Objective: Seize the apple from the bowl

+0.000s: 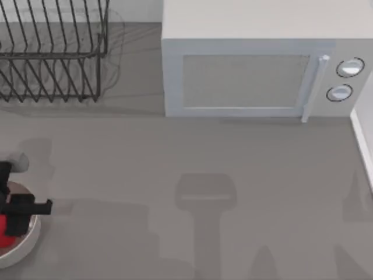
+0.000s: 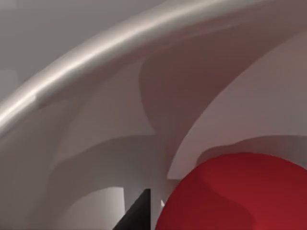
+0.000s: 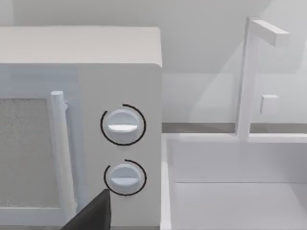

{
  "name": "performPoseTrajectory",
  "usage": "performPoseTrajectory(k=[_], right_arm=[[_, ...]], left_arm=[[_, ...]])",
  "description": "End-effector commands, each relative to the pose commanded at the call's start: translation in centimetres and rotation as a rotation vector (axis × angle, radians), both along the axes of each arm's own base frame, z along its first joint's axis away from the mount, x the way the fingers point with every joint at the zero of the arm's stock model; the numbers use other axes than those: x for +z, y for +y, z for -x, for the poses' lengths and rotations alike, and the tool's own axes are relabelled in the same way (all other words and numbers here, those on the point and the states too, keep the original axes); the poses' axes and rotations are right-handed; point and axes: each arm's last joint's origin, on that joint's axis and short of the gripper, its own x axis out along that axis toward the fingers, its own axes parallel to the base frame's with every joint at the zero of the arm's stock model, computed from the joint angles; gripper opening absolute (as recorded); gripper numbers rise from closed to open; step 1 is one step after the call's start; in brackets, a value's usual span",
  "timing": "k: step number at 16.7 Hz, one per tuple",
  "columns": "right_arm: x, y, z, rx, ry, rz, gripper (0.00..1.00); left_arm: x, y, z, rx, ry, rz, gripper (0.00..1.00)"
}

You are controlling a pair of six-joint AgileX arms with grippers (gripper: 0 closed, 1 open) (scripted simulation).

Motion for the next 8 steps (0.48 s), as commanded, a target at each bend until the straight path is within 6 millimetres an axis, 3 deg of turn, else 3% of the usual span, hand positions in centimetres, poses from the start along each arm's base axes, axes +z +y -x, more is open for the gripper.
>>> performPoseTrajectory(k=[4, 8], right_arm=[[0.0, 0.0, 0.0, 0.0, 0.0, 0.0, 1.0], [0.0, 0.0, 0.0, 0.0, 0.0, 0.0, 1.0]], left_arm=[[0.0, 0.0, 0.0, 0.0, 0.0, 0.0, 0.0], [1.5, 0.1, -1.0, 0.001, -0.032, -0.002, 0.0]])
